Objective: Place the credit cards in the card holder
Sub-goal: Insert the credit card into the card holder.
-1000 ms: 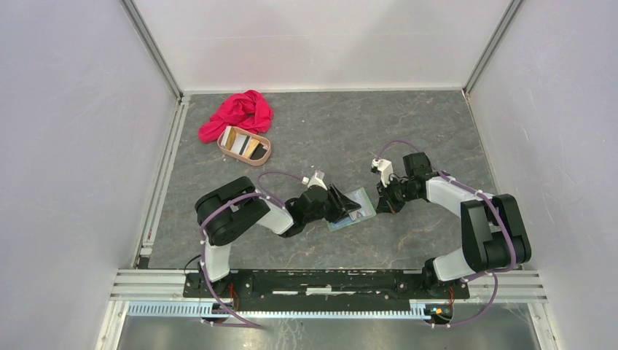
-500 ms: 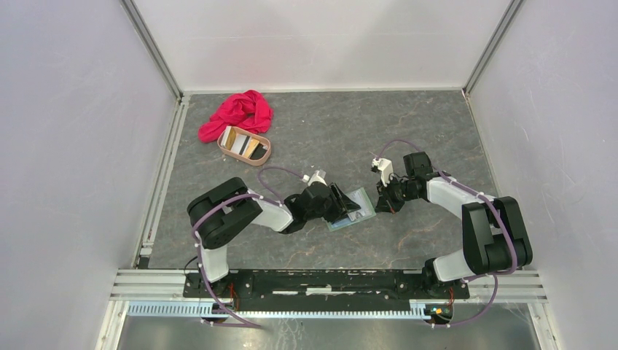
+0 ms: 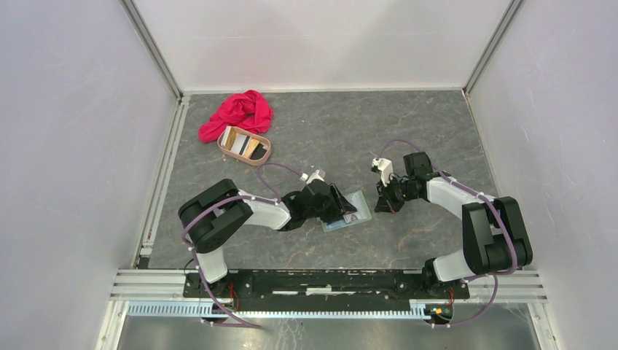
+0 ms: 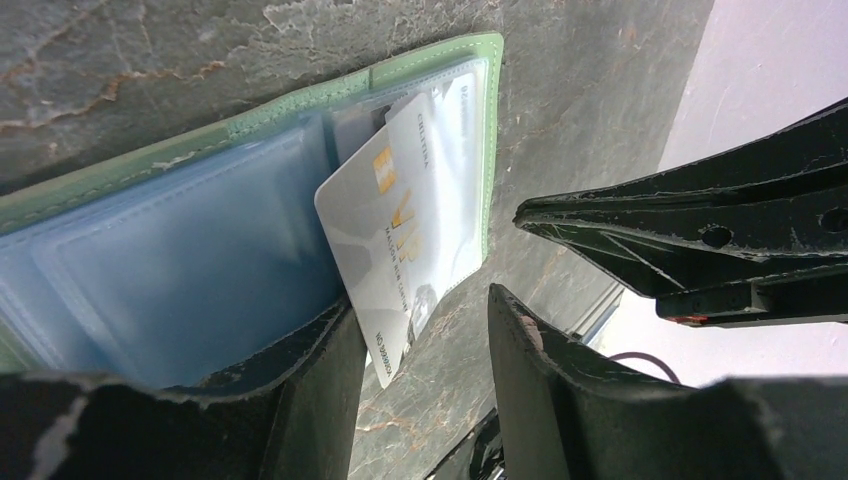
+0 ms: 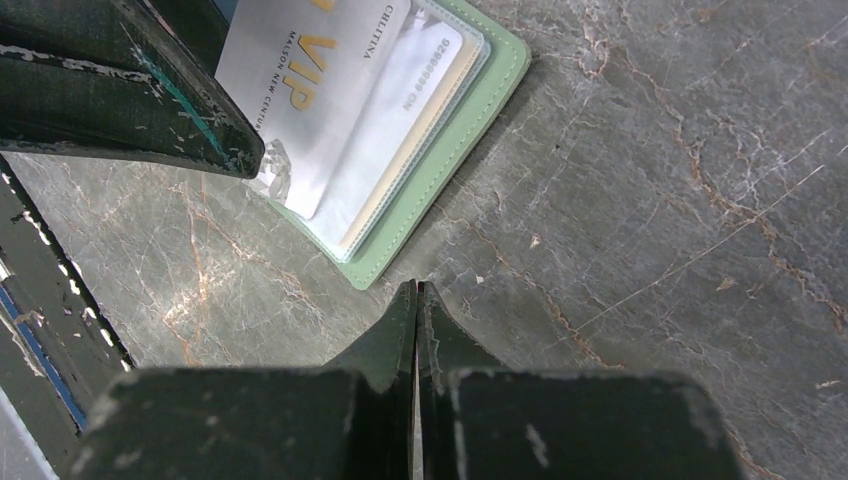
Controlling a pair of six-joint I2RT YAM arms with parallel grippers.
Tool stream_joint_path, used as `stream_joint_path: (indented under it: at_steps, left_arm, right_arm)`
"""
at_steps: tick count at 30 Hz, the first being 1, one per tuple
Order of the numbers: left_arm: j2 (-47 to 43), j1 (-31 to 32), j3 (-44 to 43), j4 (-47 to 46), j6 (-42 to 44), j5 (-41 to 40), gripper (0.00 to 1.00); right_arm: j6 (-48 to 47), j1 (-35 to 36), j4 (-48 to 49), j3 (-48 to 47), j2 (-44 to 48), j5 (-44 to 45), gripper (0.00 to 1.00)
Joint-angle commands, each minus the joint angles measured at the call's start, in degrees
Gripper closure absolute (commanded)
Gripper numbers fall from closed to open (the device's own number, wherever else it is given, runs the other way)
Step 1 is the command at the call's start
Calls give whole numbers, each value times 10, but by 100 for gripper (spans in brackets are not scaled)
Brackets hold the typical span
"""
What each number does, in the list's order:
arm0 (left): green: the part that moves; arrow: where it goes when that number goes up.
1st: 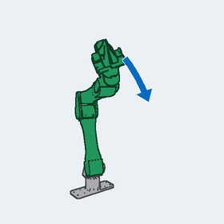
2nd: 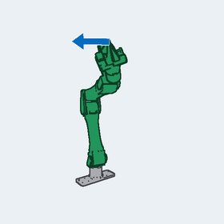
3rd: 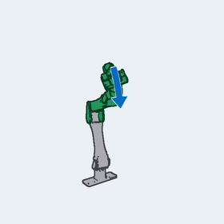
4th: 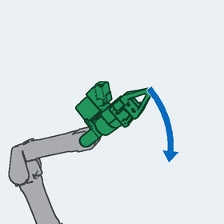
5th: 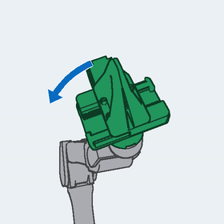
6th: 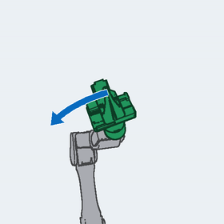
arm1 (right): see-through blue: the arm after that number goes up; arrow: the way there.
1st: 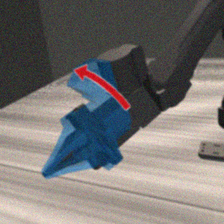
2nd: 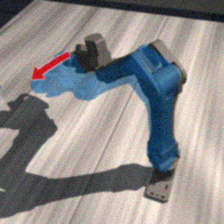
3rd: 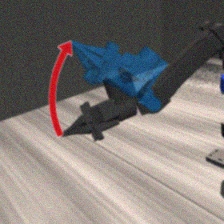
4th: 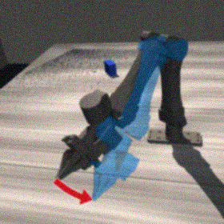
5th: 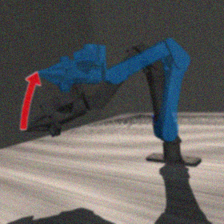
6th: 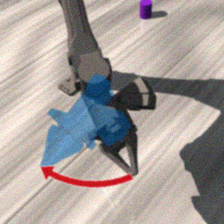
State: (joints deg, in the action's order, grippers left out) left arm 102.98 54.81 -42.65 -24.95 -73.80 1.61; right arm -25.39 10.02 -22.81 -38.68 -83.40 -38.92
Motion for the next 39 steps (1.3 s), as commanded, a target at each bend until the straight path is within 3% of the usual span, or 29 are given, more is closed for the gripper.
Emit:
stream_joint_path:
  at_steps: [1,7,20,32,39]
  left_arm:
    - [-11,-5,-12,114,59,-14,44]
    - [-3,-5,-77,217,81,-36,44]
    - [18,-4,-143,313,141,-31,44]
    - [-10,-16,-138,294,183,-7,42]
    - [-18,-19,-150,317,222,-5,34]
  right_arm:
    - [-5,2,9,-7,16,-10,100]
    - [-5,2,9,-7,15,-11,100]
    - [-5,2,10,-8,16,-11,100]
    - [-5,2,9,-7,17,-12,100]
    - [-6,2,9,-8,17,-16,100]
